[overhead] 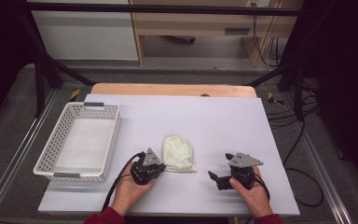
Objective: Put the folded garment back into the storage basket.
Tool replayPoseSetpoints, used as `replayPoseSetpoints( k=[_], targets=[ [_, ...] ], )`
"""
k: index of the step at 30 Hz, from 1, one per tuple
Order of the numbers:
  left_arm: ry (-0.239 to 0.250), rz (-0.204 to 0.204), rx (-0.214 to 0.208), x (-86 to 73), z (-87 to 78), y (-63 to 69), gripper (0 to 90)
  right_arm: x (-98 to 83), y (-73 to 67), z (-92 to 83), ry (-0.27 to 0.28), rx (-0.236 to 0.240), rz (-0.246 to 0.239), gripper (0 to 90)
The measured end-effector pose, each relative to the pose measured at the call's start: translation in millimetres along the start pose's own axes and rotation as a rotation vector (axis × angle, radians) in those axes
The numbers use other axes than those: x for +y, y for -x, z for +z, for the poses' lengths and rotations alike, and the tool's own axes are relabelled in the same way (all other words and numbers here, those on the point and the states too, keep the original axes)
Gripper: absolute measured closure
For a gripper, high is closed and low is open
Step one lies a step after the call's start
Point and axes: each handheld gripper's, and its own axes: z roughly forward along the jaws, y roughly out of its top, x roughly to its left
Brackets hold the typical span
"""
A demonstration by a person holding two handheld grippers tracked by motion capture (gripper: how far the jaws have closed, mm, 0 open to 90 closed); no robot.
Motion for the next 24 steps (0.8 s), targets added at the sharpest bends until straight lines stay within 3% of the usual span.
replayPoseSetpoints(
  k=[14, 24],
  targets=[
    [0.003, 0.015, -0.006, -12.4, -13.2, 4.7, 88.0, 1.3, -9.2, 6.7, -0.027, 0.035, -0.001, 5.6],
    [0.0, -0.003, -0.019, -23.3, -26.2, 7.4, 88.0, 7.5, -25.7, 12.0, -0.031, 0.065, -0.011, 7.1]
  ],
)
